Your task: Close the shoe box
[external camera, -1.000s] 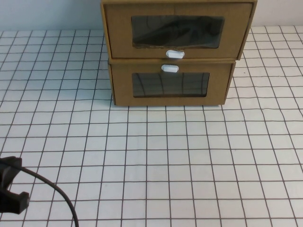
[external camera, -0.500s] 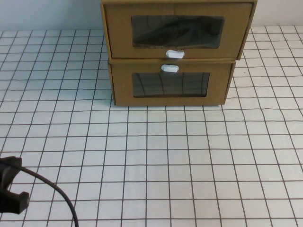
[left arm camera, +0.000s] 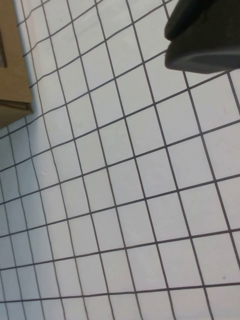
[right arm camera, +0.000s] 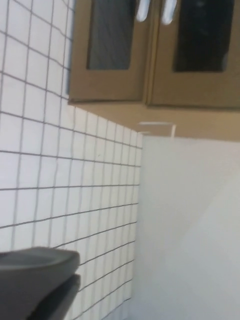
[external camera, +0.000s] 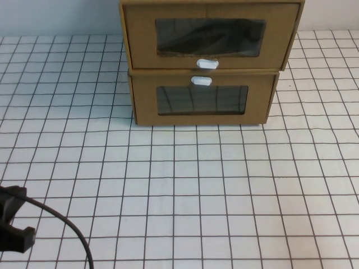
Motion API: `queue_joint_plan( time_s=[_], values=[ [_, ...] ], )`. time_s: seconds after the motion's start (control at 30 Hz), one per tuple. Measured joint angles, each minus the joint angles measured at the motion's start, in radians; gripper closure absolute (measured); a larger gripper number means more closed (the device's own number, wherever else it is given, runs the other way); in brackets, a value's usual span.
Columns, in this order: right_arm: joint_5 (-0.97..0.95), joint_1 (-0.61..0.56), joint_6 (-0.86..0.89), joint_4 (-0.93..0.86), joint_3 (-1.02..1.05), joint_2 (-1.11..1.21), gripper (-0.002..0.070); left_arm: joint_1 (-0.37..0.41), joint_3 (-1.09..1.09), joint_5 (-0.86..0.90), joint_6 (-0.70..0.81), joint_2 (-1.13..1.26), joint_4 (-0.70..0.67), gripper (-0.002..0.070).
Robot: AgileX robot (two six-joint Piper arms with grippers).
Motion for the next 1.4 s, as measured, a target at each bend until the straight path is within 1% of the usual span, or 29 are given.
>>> queue_joint_plan(
  time_s=[0.1, 0.23, 0.37, 0.47, 1.4],
  values=[
    [-0.002, -0.051, 0.053, -0.005, 0.109, -0.087, 0.0691, 0.000, 0.000, 0.000, 0.000, 0.001, 0.000, 0.0677],
    [0.007, -0.063, 0.069, -0.005, 0.202, -0.143, 0.0691, 0.000, 0.000, 0.000, 0.000, 0.001, 0.000, 0.0678],
    [0.115, -0.063, 0.074, -0.005, 0.204, -0.146, 0.0691, 0.000, 0.000, 0.000, 0.000, 0.001, 0.000, 0.0677],
    [0.151, -0.063, 0.110, -0.005, 0.204, -0.147, 0.0691, 0.000, 0.000, 0.000, 0.000, 0.001, 0.000, 0.0677],
    [0.164, -0.063, 0.126, -0.005, 0.204, -0.147, 0.0691, 0.000, 0.000, 0.000, 0.000, 0.001, 0.000, 0.0677]
  ],
)
